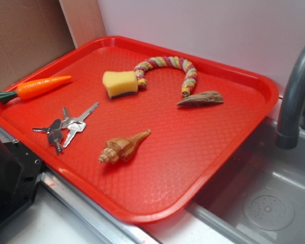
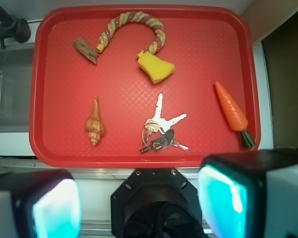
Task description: Grab the carrot.
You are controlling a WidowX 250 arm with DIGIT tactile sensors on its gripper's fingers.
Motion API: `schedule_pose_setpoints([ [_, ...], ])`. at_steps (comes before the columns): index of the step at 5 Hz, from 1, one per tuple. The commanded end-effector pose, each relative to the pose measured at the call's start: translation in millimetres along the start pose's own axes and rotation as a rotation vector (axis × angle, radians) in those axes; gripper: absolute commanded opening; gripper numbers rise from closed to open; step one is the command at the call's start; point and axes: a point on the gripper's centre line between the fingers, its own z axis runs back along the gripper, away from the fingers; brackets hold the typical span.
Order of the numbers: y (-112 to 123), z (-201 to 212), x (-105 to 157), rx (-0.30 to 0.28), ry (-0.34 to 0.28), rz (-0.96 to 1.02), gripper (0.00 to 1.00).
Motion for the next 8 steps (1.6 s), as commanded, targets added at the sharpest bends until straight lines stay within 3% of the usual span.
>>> schedule_pose_setpoints([
  [1, 0.0, 0.0, 0.0, 0.0, 0.0, 0.0, 1.0],
  [2, 44.9, -42.4, 8.4, 0.102, 0.024, -0.132, 1.0],
  [3, 97.5, -63.7, -2.0, 0.162, -0.016, -0.173, 1.0],
  [6, 97.5, -63.7, -2.0, 0.162, -0.016, -0.173, 1.0],
  [7, 118.9, -94.8, 4.0, 0.186, -0.035, -0.265, 1.0],
  [8, 137.8, -123.4, 7.8, 0.171, 0.026, -0.303, 1.0],
])
